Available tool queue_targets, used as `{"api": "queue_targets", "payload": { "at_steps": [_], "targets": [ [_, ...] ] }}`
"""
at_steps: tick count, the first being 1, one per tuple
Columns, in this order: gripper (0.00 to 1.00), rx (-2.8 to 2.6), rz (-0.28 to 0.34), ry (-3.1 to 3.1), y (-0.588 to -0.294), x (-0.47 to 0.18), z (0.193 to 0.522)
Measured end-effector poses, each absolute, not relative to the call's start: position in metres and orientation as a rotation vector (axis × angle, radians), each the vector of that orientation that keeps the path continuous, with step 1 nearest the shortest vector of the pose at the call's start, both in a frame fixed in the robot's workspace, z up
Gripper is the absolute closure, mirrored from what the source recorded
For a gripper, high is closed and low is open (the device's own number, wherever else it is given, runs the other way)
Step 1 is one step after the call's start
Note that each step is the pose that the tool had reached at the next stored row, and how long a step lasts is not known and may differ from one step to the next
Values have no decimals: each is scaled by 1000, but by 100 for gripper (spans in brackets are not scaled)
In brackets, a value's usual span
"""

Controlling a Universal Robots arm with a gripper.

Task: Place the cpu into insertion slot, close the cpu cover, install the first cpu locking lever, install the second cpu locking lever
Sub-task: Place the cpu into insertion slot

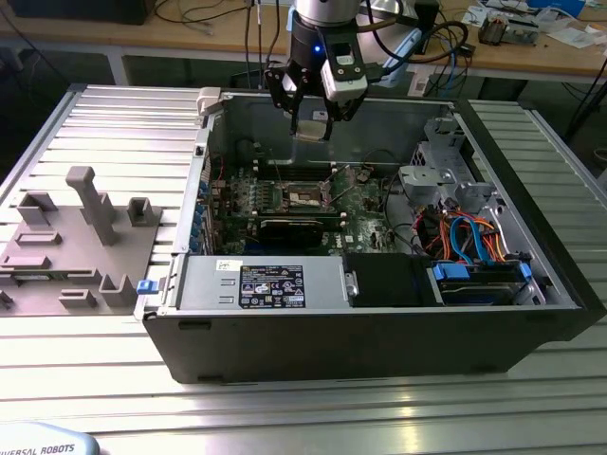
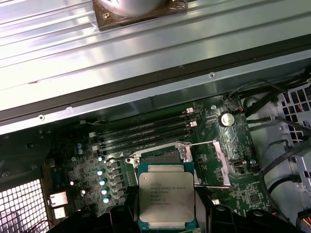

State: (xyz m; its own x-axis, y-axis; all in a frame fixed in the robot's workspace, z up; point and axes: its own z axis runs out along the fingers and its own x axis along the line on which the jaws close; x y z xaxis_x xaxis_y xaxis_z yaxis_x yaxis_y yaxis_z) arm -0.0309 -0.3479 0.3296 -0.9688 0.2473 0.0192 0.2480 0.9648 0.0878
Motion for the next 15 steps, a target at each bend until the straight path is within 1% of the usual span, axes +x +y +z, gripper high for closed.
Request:
{"api": "queue_targets", "payload": {
  "at_steps": [15],
  "targets": [
    [46, -415, -140, -3103, -348, -31, 329]
  ]
}}
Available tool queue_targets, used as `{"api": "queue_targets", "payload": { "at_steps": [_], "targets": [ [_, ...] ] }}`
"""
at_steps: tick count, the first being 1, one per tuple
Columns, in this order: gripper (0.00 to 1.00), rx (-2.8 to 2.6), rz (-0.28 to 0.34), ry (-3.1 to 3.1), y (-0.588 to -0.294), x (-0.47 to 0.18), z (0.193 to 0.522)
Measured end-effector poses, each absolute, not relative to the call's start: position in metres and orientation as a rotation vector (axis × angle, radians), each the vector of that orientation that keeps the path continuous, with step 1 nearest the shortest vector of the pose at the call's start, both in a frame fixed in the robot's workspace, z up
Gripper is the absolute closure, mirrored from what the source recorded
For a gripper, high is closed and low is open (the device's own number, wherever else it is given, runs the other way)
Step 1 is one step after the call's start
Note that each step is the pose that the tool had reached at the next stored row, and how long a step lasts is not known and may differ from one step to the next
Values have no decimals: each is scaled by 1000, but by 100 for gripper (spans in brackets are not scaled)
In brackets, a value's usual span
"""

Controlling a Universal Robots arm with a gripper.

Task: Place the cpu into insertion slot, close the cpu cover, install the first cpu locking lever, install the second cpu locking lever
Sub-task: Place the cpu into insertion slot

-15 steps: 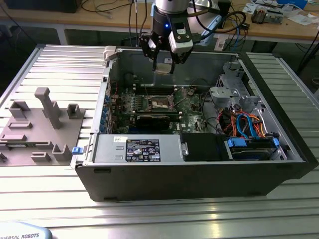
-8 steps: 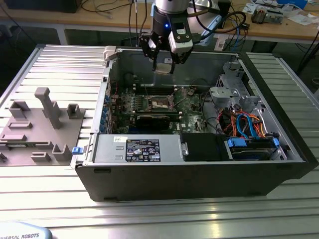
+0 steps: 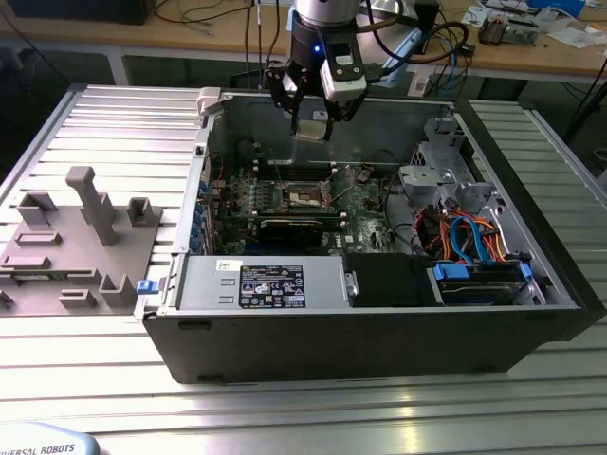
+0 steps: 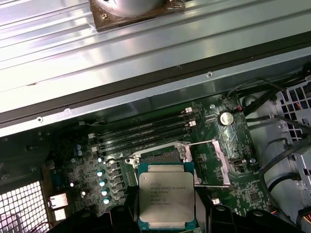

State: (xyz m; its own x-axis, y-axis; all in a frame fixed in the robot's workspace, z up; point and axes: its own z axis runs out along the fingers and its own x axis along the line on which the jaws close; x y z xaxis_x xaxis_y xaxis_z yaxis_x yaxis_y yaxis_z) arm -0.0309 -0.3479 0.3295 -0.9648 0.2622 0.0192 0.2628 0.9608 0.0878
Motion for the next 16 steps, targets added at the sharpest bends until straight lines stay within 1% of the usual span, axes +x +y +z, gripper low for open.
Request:
{"api": "queue_targets", "payload": {
  "at_steps": [16],
  "targets": [
    [46, -439, -141, -3101, -348, -31, 329]
  ]
}}
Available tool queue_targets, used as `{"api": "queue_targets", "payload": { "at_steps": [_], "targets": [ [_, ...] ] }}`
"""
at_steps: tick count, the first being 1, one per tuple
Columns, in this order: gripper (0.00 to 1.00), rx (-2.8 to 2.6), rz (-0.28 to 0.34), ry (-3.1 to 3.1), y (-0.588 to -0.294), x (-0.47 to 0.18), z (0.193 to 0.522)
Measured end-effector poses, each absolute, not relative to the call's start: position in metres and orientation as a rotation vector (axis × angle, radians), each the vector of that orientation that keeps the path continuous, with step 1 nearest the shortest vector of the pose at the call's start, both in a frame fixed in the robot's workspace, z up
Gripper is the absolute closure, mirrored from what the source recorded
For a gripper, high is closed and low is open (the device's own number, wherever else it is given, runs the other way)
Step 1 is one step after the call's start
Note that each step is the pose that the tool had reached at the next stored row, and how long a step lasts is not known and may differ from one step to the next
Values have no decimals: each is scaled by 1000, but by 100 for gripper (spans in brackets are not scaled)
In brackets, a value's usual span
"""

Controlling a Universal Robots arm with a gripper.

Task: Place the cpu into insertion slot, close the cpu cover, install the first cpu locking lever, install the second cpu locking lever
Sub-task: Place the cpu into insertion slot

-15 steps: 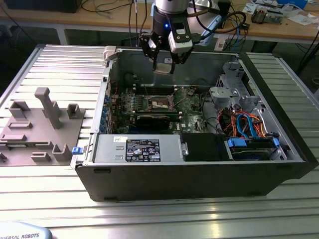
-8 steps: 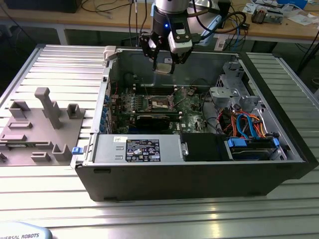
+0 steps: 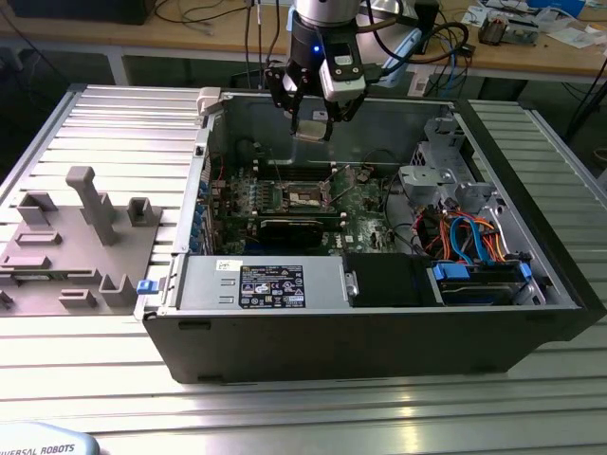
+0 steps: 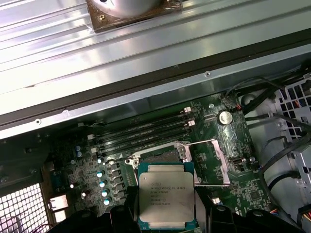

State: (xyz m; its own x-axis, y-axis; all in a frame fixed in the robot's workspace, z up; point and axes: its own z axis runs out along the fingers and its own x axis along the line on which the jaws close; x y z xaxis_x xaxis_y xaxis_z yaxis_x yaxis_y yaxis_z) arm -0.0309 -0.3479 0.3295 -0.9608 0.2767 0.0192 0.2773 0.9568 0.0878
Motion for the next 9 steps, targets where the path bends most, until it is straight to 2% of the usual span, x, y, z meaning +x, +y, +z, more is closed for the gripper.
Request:
{"api": "queue_targets", "payload": {
  "at_steps": [9],
  "targets": [
    [46, -451, -141, -3099, -348, -31, 329]
  ]
}}
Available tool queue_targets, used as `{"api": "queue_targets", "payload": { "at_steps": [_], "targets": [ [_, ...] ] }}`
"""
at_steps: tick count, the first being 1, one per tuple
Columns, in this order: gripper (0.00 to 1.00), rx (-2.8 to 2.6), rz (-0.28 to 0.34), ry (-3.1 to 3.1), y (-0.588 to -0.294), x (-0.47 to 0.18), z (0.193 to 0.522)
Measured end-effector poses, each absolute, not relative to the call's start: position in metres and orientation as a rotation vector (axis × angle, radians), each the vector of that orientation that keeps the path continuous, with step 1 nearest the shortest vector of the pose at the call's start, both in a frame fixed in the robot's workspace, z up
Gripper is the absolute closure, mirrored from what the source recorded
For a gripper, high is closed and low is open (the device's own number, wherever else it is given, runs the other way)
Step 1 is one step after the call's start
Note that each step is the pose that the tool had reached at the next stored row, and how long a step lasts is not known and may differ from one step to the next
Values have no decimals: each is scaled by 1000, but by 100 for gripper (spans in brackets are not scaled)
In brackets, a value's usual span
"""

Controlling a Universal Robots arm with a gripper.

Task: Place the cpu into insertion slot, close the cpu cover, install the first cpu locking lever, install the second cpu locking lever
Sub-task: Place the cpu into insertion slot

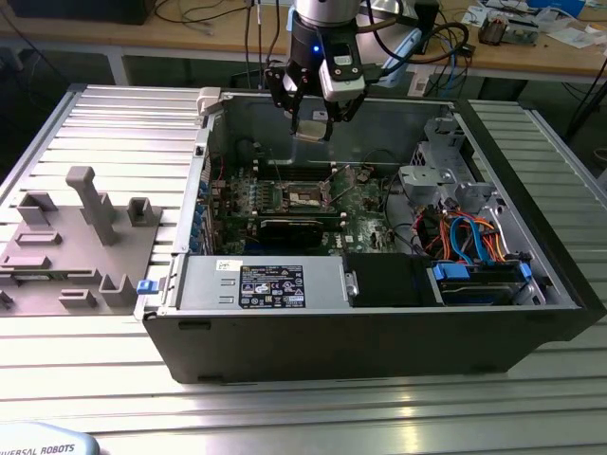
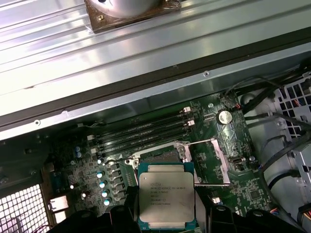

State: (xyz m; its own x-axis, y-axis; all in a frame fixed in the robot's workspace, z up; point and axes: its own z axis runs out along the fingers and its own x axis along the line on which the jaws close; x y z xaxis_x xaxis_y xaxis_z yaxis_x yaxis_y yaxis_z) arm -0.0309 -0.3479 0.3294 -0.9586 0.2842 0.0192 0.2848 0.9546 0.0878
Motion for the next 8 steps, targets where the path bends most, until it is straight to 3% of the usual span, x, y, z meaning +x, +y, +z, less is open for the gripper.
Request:
{"api": "queue_targets", "payload": {
  "at_steps": [8],
  "targets": [
    [46, -461, -141, -3098, -348, -31, 329]
  ]
}}
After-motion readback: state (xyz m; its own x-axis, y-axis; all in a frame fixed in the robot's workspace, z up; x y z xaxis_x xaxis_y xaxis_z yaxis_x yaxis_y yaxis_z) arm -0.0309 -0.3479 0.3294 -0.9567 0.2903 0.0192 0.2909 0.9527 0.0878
